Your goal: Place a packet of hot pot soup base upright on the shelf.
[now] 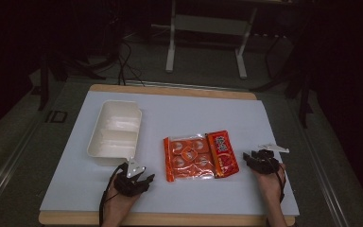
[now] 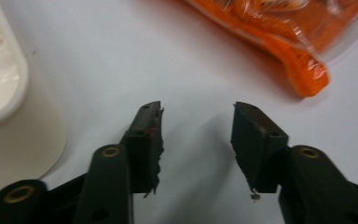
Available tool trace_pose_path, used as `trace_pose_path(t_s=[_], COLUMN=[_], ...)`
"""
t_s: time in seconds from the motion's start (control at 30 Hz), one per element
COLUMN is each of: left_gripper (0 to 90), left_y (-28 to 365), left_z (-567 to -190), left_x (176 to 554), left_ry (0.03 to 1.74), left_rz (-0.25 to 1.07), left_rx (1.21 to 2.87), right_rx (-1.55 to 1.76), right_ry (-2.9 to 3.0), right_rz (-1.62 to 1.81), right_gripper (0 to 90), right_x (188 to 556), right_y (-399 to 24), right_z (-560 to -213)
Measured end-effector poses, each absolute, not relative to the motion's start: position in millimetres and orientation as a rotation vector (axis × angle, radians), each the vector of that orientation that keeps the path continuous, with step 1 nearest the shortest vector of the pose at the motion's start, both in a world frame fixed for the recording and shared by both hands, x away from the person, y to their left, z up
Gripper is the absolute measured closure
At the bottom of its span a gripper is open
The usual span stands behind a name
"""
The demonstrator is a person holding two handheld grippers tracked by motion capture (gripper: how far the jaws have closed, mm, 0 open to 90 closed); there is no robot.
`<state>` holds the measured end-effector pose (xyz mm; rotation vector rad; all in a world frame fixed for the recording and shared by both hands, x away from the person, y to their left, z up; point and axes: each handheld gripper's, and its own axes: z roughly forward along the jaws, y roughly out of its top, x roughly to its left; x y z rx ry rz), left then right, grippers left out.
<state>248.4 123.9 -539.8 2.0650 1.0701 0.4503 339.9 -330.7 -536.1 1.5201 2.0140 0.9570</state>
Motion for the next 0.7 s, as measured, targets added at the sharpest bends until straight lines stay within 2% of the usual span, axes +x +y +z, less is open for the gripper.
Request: trace_pose_path(t_s=[0.3,0.7], left_gripper=[59.1,57.7], left_y=[132,132], left_z=[-534,-541], left_x=[244,250], left_ry=[0.999,1.027], left_rz=[0.474,0.463], left_rx=[1.963,1.993], right_rx=[1.514,1.513], right_ry=[2.023,2.036], right_rz=[1.014,1.077], right_gripper=[58.7,54.5], right_x=[338,336], right_y=[-323,-318], right_z=[-530,-524])
